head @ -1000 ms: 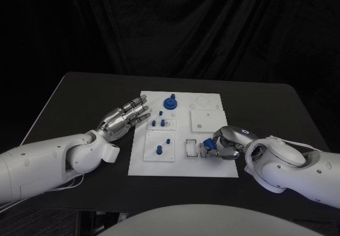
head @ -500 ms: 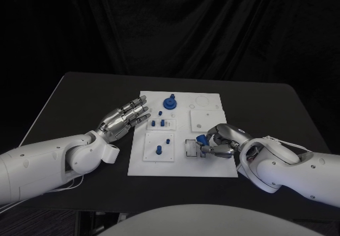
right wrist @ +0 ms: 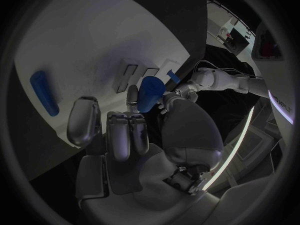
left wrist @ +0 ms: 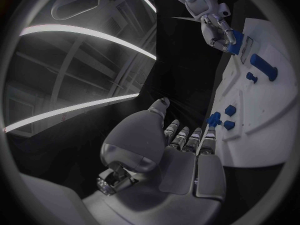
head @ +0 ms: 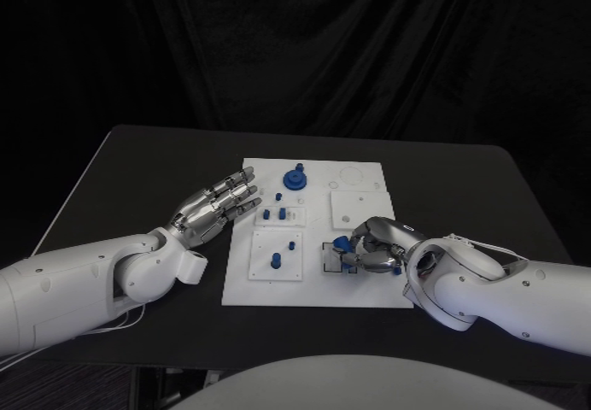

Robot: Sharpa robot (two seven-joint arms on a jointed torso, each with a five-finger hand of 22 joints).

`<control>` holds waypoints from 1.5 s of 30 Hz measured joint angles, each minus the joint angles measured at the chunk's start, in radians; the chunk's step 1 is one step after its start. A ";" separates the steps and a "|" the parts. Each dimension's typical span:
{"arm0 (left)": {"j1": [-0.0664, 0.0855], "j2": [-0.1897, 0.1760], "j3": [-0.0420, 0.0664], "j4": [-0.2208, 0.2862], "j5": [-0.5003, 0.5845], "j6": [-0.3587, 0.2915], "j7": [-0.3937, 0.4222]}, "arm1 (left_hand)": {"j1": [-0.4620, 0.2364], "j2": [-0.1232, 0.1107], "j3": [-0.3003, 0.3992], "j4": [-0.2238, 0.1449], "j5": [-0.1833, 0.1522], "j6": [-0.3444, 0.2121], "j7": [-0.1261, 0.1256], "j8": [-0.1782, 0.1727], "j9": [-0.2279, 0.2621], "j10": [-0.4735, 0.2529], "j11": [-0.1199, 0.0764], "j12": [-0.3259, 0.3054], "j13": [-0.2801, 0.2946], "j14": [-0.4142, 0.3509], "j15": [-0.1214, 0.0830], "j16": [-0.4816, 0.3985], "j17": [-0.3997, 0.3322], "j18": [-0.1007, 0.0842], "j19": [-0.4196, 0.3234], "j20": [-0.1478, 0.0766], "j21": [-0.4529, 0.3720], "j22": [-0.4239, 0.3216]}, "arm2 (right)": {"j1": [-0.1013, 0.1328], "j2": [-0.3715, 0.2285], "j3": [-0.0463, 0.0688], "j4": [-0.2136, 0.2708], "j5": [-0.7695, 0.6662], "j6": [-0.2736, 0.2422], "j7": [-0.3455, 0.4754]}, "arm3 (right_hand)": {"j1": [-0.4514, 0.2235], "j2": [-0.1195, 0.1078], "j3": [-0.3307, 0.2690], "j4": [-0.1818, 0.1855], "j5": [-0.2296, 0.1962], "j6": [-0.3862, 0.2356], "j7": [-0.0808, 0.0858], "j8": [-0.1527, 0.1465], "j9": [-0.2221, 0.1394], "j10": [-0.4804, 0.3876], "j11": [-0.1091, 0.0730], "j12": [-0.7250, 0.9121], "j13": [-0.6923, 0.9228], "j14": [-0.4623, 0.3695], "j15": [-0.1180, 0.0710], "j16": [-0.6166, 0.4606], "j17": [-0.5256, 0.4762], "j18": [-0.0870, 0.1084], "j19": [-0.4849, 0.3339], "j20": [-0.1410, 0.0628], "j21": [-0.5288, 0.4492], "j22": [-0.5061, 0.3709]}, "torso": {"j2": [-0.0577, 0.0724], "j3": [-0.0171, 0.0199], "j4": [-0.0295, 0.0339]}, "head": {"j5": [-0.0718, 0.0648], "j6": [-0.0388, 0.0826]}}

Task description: Assemble the parts on the task board

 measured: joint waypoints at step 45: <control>-0.006 -0.003 0.000 -0.002 0.000 0.001 -0.008 | 0.000 0.000 0.003 -0.003 0.000 0.009 0.009 0.004 0.001 0.000 0.000 0.000 0.000 0.000 0.000 0.000 0.000 0.000 -0.004 0.004 0.000 0.000 | 0.000 -0.038 0.000 0.030 0.012 -0.010 0.046 | -0.013 0.069 -0.235 -0.033 -0.173 0.032 -0.004 -0.068 0.019 -0.003 0.011 0.000 0.000 -0.001 0.007 -0.018 0.000 0.016 -0.015 0.010 -0.058 0.001 | 0.000 0.0019 -0.0013 | 0.003 0.000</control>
